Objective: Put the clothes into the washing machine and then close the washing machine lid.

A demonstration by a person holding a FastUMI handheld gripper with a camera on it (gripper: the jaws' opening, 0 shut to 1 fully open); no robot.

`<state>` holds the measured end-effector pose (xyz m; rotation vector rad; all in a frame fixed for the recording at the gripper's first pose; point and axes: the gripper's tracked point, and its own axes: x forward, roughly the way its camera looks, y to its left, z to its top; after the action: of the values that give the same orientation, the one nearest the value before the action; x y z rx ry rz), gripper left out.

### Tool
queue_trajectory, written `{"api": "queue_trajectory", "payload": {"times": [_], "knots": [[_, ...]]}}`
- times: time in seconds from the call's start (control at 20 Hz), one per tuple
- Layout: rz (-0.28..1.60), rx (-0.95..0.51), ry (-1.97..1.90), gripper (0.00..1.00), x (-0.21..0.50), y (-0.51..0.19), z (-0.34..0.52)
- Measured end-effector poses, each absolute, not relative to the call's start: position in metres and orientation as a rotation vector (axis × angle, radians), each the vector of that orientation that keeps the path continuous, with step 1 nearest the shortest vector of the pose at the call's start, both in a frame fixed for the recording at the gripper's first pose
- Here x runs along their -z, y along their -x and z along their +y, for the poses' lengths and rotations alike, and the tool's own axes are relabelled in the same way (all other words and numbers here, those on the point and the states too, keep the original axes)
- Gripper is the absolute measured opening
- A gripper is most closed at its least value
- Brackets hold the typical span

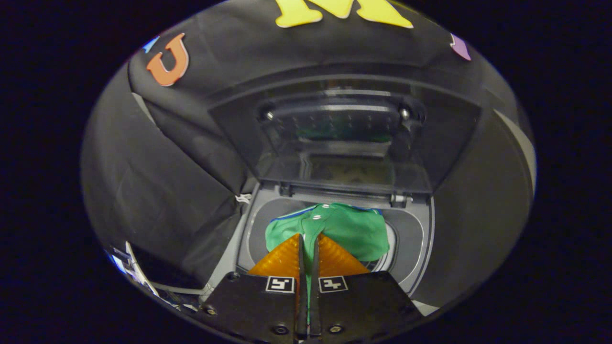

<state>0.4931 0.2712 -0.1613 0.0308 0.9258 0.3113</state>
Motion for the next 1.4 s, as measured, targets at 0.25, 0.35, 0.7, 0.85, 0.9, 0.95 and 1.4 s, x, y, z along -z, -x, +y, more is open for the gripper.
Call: {"api": "queue_trajectory", "payload": {"times": [0.25, 0.35, 0.7, 0.85, 0.9, 0.95, 1.4], "knots": [[0.905, -0.217, -0.104, 0.05, 0.185, -0.503, 0.266], [0.914, -0.199, -0.095, 0.06, 0.185, -0.502, 0.266], [0.922, -0.230, -0.025, 0.06, 0.193, -0.500, 0.262], [0.924, -0.236, -0.031, 0.05, 0.192, -0.500, 0.263], [0.924, -0.235, -0.032, 0.05, 0.192, -0.500, 0.264], [0.924, -0.234, -0.033, 0.05, 0.192, -0.499, 0.263], [0.935, -0.220, 0.118, 0.71, 0.189, -0.498, 0.247]]}}
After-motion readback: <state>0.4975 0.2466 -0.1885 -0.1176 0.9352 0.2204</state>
